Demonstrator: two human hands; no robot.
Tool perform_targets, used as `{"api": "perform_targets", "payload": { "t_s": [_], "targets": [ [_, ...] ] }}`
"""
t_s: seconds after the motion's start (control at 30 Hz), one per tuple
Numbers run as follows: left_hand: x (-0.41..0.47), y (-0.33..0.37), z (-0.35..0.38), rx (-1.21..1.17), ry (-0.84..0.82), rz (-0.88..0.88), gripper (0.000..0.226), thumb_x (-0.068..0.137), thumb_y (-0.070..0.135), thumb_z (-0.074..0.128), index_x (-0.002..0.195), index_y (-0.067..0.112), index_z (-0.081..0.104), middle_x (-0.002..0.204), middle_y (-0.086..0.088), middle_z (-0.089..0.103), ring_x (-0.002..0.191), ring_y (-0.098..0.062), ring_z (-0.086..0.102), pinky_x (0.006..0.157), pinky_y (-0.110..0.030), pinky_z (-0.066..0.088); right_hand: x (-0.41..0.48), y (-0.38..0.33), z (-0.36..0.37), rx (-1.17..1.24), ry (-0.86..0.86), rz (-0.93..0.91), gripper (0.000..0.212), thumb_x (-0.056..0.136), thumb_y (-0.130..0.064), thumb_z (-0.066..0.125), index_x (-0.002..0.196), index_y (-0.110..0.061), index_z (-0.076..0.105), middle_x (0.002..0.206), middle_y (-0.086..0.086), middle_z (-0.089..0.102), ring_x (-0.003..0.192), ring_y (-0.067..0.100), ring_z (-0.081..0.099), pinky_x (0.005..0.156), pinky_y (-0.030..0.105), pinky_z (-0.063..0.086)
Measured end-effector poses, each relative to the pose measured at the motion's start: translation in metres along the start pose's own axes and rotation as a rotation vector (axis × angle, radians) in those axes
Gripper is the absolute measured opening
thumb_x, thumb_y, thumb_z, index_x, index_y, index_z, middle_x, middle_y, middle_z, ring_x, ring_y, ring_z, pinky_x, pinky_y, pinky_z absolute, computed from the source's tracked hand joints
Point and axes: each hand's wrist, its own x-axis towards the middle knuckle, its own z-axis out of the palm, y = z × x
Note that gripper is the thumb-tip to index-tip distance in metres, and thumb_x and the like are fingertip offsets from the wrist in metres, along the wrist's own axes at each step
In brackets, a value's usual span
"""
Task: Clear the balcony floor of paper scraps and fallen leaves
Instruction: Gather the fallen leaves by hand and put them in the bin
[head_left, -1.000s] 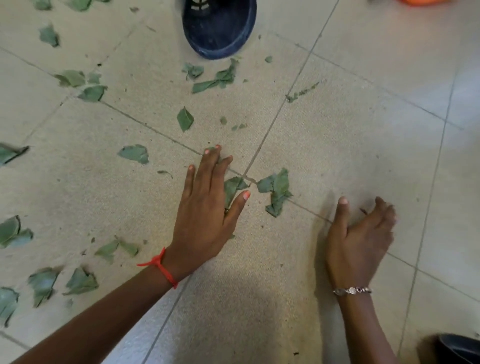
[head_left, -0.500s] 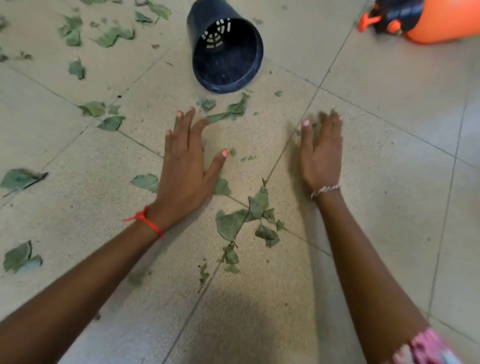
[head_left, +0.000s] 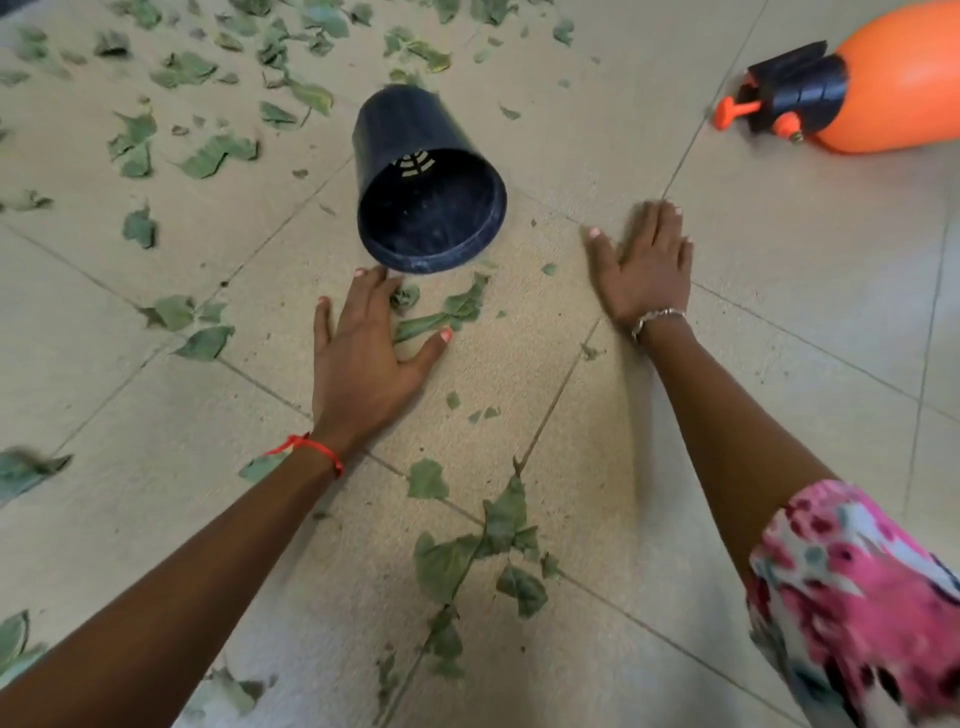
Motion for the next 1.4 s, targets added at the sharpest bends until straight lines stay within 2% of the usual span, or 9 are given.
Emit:
{"api": "perform_targets", "payload": {
  "t_s": [0.13,0.33,0.57,0.9,1.03,1.13,1.23,1.3,1.4],
  "targets": [
    [0.001,0.002,-0.001,0.007,-0.013,0.011,0.078,0.079,0.061,0.044,0.140,0.013,0.039,0.151,0.000,0.032,0.141,-0.014,0.027,0.117,-0.044,0.003,0.015,-0.006,-0.001,-0.066,-0.080,-0.046,0.079,0.094,-0.060,0.017,0.149,-0.006,0.003,0.157,0.012,0.001,0.145,0.022,-0.002,0.119,0.037,-0.001],
    [0.002,0.002,-0.002,-0.040,-0.024,0.013,0.087,0.074,0.067,0.031,0.144,0.017,0.036,0.153,0.004,0.031,0.142,-0.008,0.023,0.117,-0.038,-0.003,-0.017,-0.050,0.011,0.049,-0.174,-0.465,0.068,0.092,-0.049,0.017,0.148,-0.010,0.018,0.154,0.011,0.021,0.144,0.021,0.016,0.117,0.033,0.010],
    [-0.002,0.001,-0.012,-0.343,-0.093,0.014,0.077,0.076,0.060,0.036,0.137,0.015,0.048,0.140,-0.002,0.051,0.131,-0.012,0.045,0.118,-0.031,0.005,-0.084,-0.079,0.022,0.185,-0.179,-0.568,0.059,0.095,-0.039,0.020,0.145,-0.009,0.029,0.152,0.007,0.027,0.143,0.014,0.018,0.115,0.022,0.004],
    [-0.010,-0.005,-0.025,-0.899,-0.234,-0.176,0.058,0.090,0.036,0.051,0.143,0.013,0.040,0.134,-0.001,0.057,0.125,-0.006,0.051,0.111,-0.032,0.037,-0.107,-0.099,0.022,0.362,-0.292,-0.503,0.051,0.098,-0.038,0.025,0.143,-0.017,0.035,0.151,0.004,0.032,0.141,0.013,0.022,0.111,0.016,0.006],
    [-0.016,-0.005,-0.036,-1.002,-0.210,-0.229,0.045,0.098,0.024,0.041,0.139,0.004,0.041,0.119,-0.011,0.065,0.115,-0.014,0.060,0.091,-0.020,0.049,-0.132,-0.097,0.024,0.505,-0.393,-0.503,0.037,0.100,-0.030,0.035,0.131,-0.021,0.053,0.140,0.003,0.047,0.135,0.018,0.036,0.109,0.019,0.019],
    [-0.025,-0.005,-0.041,-0.959,-0.226,-0.216,0.050,0.093,0.033,0.040,0.135,0.008,0.045,0.115,-0.005,0.068,0.116,-0.012,0.059,0.099,-0.028,0.045,-0.150,-0.090,0.010,0.844,-0.516,-0.397,0.032,0.098,-0.023,0.042,0.111,-0.009,0.067,0.122,0.002,0.063,0.116,0.007,0.056,0.102,0.020,0.038],
    [-0.033,-0.006,-0.041,-0.953,-0.243,-0.201,0.048,0.093,0.032,0.042,0.135,0.009,0.046,0.120,0.008,0.064,0.122,-0.005,0.053,0.105,-0.026,0.039,-0.157,-0.069,-0.009,1.009,-0.153,-0.185,0.029,0.096,-0.022,0.043,0.106,-0.007,0.065,0.121,0.001,0.062,0.100,-0.002,0.060,0.082,0.005,0.044],
    [-0.036,-0.008,-0.040,-0.920,-0.231,-0.173,0.044,0.097,0.025,0.043,0.135,0.005,0.046,0.122,0.014,0.061,0.121,0.002,0.051,0.103,-0.014,0.037,-0.153,-0.042,-0.011,0.841,0.093,-0.076,0.034,0.096,-0.027,0.040,0.120,-0.010,0.058,0.130,0.004,0.055,0.110,0.001,0.052,0.089,0.004,0.038],
    [-0.037,-0.010,-0.038,-0.897,-0.232,-0.145,0.040,0.099,0.014,0.043,0.138,0.006,0.041,0.134,-0.003,0.055,0.123,0.000,0.048,0.098,-0.006,0.036,-0.152,-0.019,-0.001,0.405,0.107,-0.010,0.062,0.092,-0.050,0.026,0.138,-0.009,0.038,0.142,0.011,0.043,0.131,0.022,0.039,0.107,0.036,0.034]
  ]
}}
